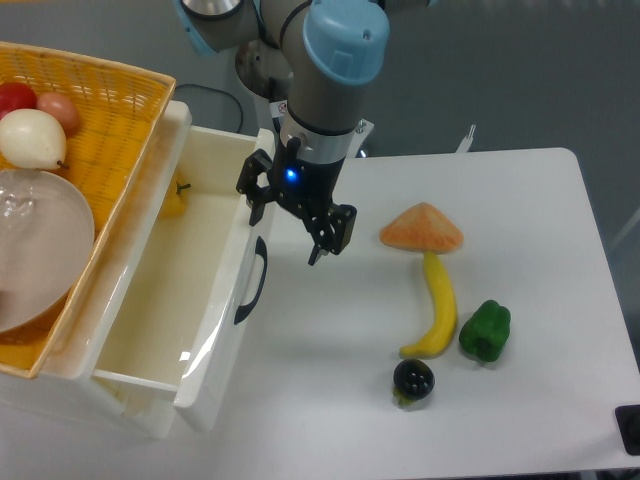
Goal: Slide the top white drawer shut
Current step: 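Move the gripper away from the drawer and lower it beside the drawer front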
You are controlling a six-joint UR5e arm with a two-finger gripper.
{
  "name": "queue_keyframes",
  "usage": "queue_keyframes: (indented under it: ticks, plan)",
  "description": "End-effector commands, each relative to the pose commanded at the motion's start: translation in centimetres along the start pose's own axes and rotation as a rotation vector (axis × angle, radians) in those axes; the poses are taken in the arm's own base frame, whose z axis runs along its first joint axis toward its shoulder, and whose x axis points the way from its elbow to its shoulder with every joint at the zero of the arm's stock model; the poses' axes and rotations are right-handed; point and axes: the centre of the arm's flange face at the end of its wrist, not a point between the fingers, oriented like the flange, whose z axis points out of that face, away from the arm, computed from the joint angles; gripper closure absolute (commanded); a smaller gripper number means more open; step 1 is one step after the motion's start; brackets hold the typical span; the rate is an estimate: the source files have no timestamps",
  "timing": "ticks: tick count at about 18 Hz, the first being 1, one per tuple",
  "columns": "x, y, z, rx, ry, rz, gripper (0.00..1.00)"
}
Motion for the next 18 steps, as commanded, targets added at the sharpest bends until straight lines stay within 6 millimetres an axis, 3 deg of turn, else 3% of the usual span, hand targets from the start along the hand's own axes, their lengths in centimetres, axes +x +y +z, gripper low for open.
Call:
queue_keyframes:
  ticks: [8,15,18]
  plan:
    - [-1.0,1.1,1.4,-0.124,-0.039,0.065,0.00]
    - [-2.1,0.9,5.2,-0.132,-0.054,0.123,0.00]
    - [-2.8,2.2,6.1,-0.185,-0.059,0.104,0.00]
